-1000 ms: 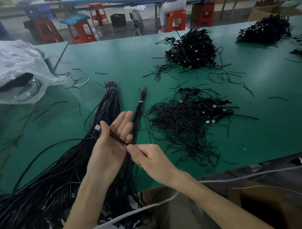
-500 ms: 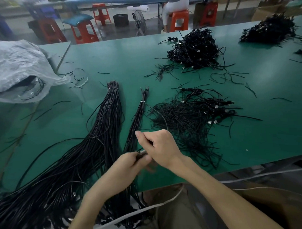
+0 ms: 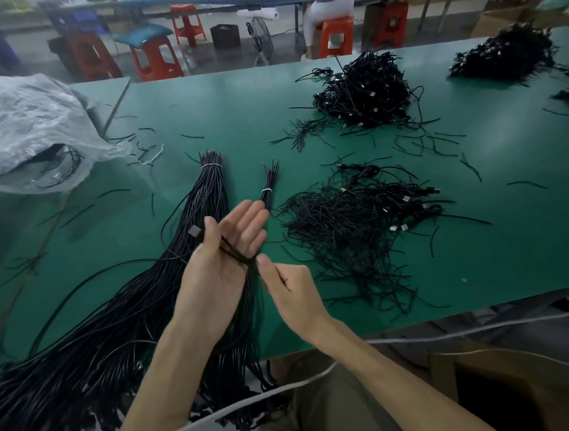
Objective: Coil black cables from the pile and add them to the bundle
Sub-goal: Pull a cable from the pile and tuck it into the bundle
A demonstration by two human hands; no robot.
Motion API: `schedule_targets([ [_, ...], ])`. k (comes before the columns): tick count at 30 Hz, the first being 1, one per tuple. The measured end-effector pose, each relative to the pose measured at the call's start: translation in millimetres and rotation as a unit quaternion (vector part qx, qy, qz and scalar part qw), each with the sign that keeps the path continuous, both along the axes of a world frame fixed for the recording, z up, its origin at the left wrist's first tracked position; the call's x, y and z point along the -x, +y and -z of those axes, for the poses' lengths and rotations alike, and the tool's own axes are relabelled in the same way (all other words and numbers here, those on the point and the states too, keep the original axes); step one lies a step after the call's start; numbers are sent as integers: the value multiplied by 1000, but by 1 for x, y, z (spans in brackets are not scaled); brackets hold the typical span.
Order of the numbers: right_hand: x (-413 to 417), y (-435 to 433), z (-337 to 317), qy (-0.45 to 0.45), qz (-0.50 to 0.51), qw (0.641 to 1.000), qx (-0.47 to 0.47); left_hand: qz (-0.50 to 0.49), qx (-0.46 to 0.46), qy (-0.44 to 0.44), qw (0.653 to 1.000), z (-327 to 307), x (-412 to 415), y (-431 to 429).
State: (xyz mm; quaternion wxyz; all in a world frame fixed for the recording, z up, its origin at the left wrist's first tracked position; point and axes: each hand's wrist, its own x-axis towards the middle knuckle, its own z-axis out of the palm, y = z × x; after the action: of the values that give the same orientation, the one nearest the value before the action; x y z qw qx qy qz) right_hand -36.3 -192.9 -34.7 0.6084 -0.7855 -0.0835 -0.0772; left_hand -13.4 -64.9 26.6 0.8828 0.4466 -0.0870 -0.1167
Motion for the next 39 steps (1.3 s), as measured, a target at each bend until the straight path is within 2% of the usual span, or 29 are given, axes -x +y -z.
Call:
schedule_targets([
  [2,-5,-9,8,13,16,999,33,16,62,36,997,-8,1,8],
  [4,-13,-22,9,-5,28,996,85,61,53,42,996,-9,4,20],
  [5,-18,-28,7,-22,36,993,112,85,-2,19,996,-9,7,25],
  [6,-24,-34,3,-38,49,989,132,100,-94,-21,990,-7,9,27],
  [7,-29,-39,-3,-55,64,985,148,112,-210,-68,969,-3,11,27],
  [9,-38,-44,-16,-88,87,978,170,144,-395,-118,899,8,13,19],
  [11,-43,-42,-30,-122,89,972,182,165,-502,-154,835,21,14,8],
  [12,-42,-40,-35,-138,88,969,183,146,-532,-169,817,27,14,2],
  [13,-41,-37,-40,-149,86,969,178,111,-529,-170,824,31,14,-2],
  [15,-36,-33,-43,-141,74,977,143,37,-444,-149,883,32,12,-8],
  [17,-29,-27,-42,-108,42,988,103,-13,-365,-142,920,30,10,-13],
  [22,-6,-13,-36,-89,27,995,44,16,-205,-65,977,21,1,-18],
  [25,-4,-14,-24,-50,35,998,27,20,-51,-1,998,4,-2,-22],
  [27,-5,-18,-17,-29,45,998,35,15,55,43,997,-6,-4,-19],
  [29,-6,-23,-14,-22,48,997,51,27,124,66,990,-13,-4,-12],
  [31,-8,-28,-12,-31,52,995,74,46,146,75,985,-19,-1,-4],
  [36,-13,-33,-13,-48,49,989,128,96,72,70,990,-22,6,8],
  [39,-13,-37,-13,-48,43,979,192,65,35,68,995,-20,7,9],
])
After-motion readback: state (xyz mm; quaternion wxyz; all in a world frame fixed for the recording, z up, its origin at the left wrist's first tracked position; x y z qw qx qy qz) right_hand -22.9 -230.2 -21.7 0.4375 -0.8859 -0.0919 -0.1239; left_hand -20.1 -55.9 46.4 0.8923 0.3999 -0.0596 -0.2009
